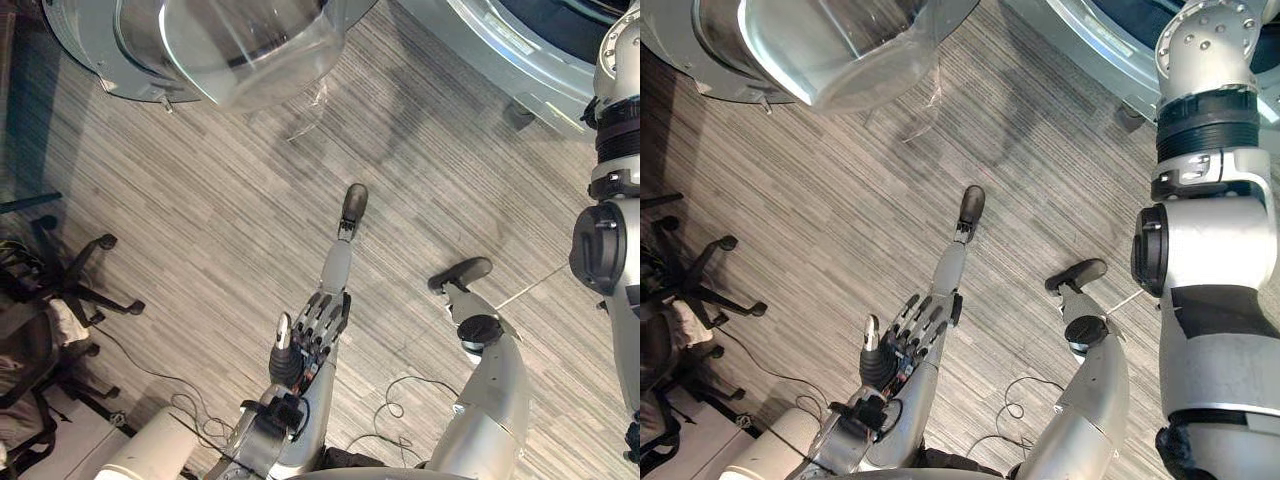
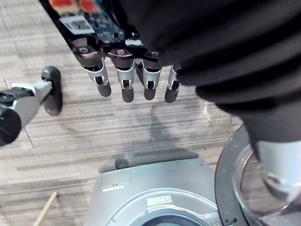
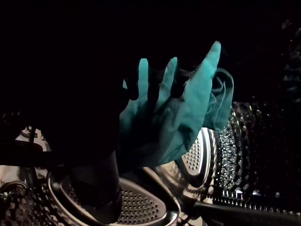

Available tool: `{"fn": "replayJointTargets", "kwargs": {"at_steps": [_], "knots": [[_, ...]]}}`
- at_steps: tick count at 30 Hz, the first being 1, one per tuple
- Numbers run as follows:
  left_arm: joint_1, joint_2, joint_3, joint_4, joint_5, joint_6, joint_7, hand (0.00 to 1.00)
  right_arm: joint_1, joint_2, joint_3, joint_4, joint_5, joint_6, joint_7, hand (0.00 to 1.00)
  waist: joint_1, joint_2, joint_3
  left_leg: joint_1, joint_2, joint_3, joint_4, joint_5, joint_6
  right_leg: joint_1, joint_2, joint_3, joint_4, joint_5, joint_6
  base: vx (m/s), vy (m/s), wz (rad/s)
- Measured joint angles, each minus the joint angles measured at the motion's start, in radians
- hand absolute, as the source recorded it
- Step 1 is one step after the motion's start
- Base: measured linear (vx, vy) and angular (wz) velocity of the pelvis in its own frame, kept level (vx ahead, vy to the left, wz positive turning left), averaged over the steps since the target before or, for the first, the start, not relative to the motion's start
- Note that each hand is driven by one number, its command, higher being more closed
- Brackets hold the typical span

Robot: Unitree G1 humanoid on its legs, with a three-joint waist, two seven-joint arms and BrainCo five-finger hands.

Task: Pick up the laundry basket with both hands and put the clothes into the washing machine.

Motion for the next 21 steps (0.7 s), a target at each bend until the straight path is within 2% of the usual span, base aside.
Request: {"fn": "replayJointTargets", "kwargs": {"at_steps": [4,6,8,9,12,17,19,21], "knots": [[0.0,0.057,0.0,0.011,-0.027,0.007,-0.011,0.0,0.075,0.059,-0.097,0.001,-0.006,-0.006,0.009,0.0,0.0,0.002,-0.001,0.018,0.001,0.007,0.0,-0.001,-0.001,0.013,0.003,0.012,-0.011,0.0,0.0,-0.01,-0.071,-0.04],[0.0,0.072,0.0,0.014,-0.056,0.005,-0.019,0.0,0.2,0.075,-0.15,0.027,-0.017,0.001,0.04,0.0,-0.003,0.005,-0.003,0.031,0.002,0.009,0.0,-0.011,-0.01,0.028,0.004,0.014,-0.021,0.003,0.004,0.0,-0.051,-0.04],[0.005,0.072,0.0,0.019,-0.063,0.005,-0.032,0.0,0.302,0.089,-0.122,0.057,-0.091,0.035,0.088,0.0,-0.012,0.007,-0.004,0.028,0.003,0.013,0.0,-0.012,-0.01,0.026,0.005,0.016,-0.026,0.007,0.007,0.0,-0.039,-0.07],[0.01,0.073,-0.003,0.022,-0.066,0.005,-0.039,0.0,0.342,0.127,-0.114,0.078,-0.116,0.063,0.095,0.0,-0.026,0.007,-0.004,0.026,0.004,0.015,0.0,-0.012,-0.01,0.023,0.007,0.017,-0.029,0.008,0.008,0.0,-0.044,-0.12],[0.01,0.072,-0.017,0.037,-0.066,0.018,-0.059,0.0,0.454,0.194,-0.035,0.095,-0.161,0.103,0.14,0.0,-0.029,0.007,-0.004,0.026,0.019,0.035,0.0,-0.02,0.001,0.018,0.032,0.032,-0.053,0.021,0.01,0.0,-0.067,-0.2],[0.01,0.055,-0.018,0.049,-0.059,0.021,-0.061,0.0,0.658,0.278,-0.019,0.112,-0.157,0.134,0.162,0.0,-0.048,0.005,-0.005,0.027,0.025,0.049,0.0,-0.015,0.006,0.017,0.047,0.037,-0.068,0.035,0.001,0.03,-0.082,-0.1],[0.01,0.035,-0.005,0.052,-0.055,0.026,-0.062,0.0,0.764,0.34,-0.016,0.11,-0.165,0.135,0.183,0.0,-0.08,0.001,-0.005,0.029,0.029,0.063,0.013,-0.016,0.006,0.026,0.058,0.04,-0.081,0.045,-0.001,0.03,-0.085,-0.13],[0.01,0.024,0.005,0.052,-0.054,0.028,-0.062,0.0,0.842,0.372,-0.008,0.107,-0.179,0.144,0.203,0.0,-0.092,-0.009,-0.007,0.034,0.037,0.067,0.041,-0.038,0.01,0.044,0.068,0.041,-0.089,0.047,-0.003,0.01,-0.081,-0.12]]}}
